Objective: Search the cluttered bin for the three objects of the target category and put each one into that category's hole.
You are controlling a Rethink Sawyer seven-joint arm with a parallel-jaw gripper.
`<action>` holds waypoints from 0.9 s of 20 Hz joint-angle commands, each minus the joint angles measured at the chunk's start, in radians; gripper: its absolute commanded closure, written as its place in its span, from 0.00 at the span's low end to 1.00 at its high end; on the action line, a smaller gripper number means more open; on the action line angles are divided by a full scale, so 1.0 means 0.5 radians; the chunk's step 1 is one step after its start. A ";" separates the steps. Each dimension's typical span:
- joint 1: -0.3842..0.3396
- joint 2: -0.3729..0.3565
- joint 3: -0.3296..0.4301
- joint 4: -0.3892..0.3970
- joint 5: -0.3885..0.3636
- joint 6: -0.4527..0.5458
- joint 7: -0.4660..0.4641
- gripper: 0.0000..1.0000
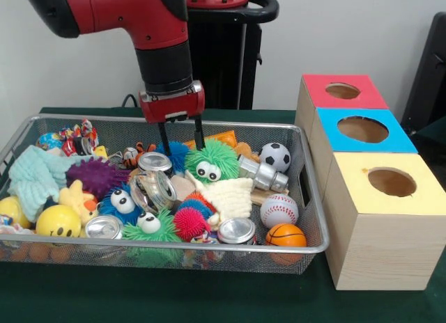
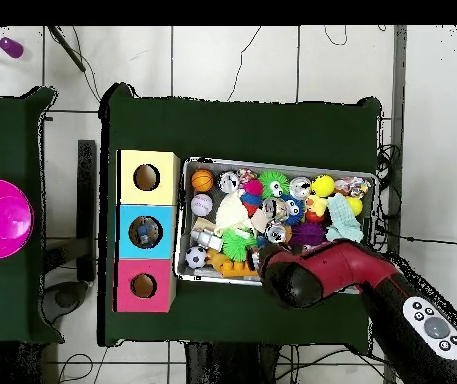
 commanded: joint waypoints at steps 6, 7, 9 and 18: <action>-0.049 0.119 0.091 -0.168 0.073 0.429 -0.836 0.00; 0.015 0.060 0.009 -0.212 0.137 0.629 -0.820 0.00; 0.030 0.001 0.006 -0.232 0.271 0.824 -0.842 0.00; 0.131 -0.376 0.103 -0.194 0.939 1.689 -0.446 0.00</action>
